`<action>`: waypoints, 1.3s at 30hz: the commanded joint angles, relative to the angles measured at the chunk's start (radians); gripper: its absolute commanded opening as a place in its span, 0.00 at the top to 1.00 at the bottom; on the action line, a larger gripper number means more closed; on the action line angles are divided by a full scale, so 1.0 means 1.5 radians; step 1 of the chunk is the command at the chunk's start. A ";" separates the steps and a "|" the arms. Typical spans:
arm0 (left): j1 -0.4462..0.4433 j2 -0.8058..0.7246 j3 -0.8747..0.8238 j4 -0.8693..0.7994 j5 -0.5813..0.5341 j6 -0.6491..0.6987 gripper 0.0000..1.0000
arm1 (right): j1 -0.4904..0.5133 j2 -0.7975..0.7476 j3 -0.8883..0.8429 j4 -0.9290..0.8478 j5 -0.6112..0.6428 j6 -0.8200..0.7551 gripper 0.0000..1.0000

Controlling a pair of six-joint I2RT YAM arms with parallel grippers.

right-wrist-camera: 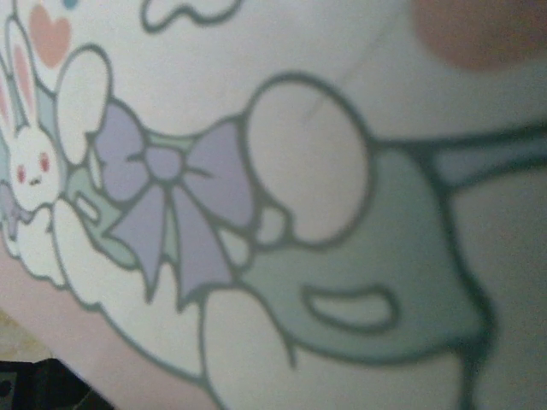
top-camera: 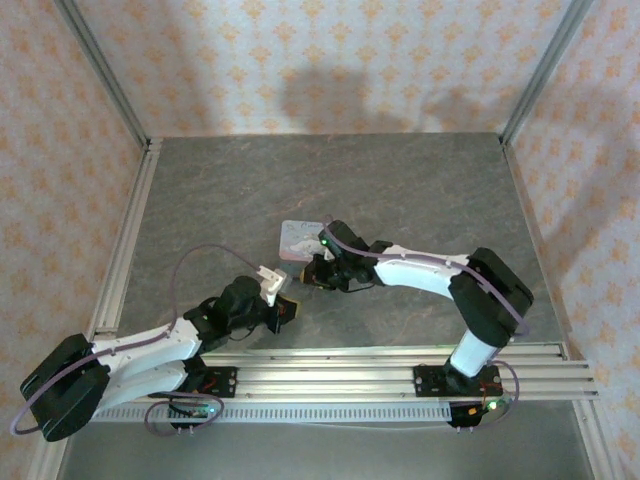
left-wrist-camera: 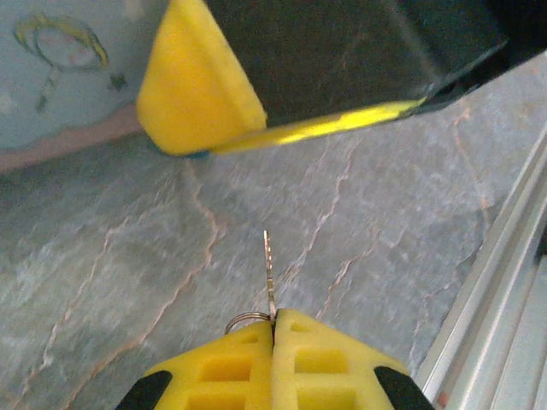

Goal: Unlock a padlock with a key

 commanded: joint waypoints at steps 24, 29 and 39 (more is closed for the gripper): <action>-0.006 0.175 0.064 0.231 0.068 -0.066 1.00 | -0.110 -0.148 -0.069 -0.103 -0.132 -0.051 1.00; -0.006 0.196 0.055 0.278 0.070 -0.074 1.00 | -0.112 -0.130 -0.049 -0.110 -0.180 -0.057 1.00; -0.006 0.225 0.051 0.329 0.093 -0.084 1.00 | -0.132 -0.133 -0.040 -0.117 -0.216 -0.054 1.00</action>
